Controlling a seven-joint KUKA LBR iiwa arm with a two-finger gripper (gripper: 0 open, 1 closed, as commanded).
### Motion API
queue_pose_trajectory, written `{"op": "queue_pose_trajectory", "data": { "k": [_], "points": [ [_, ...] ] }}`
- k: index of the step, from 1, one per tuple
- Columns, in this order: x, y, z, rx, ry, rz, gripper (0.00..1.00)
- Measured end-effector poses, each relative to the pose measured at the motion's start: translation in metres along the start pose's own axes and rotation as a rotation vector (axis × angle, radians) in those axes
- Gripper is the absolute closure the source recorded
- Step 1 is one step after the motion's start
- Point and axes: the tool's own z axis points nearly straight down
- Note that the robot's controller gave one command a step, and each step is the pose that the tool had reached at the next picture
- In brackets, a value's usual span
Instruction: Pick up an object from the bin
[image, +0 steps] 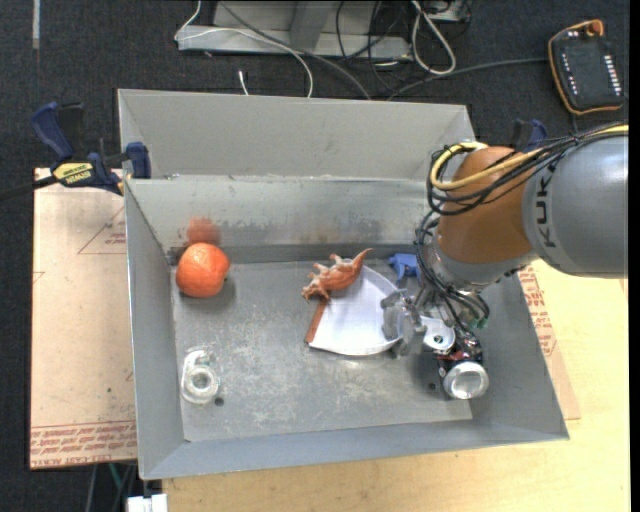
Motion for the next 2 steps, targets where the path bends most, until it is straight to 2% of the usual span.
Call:
{"op": "queue_pose_trajectory", "data": {
  "k": [1, 2],
  "points": [
    [0.004, 0.030, 0.008, 0.007, 0.010, 0.058, 1.00],
    [0.062, -0.008, 0.004, -0.022, -0.003, 0.017, 1.00]
  ]
}}
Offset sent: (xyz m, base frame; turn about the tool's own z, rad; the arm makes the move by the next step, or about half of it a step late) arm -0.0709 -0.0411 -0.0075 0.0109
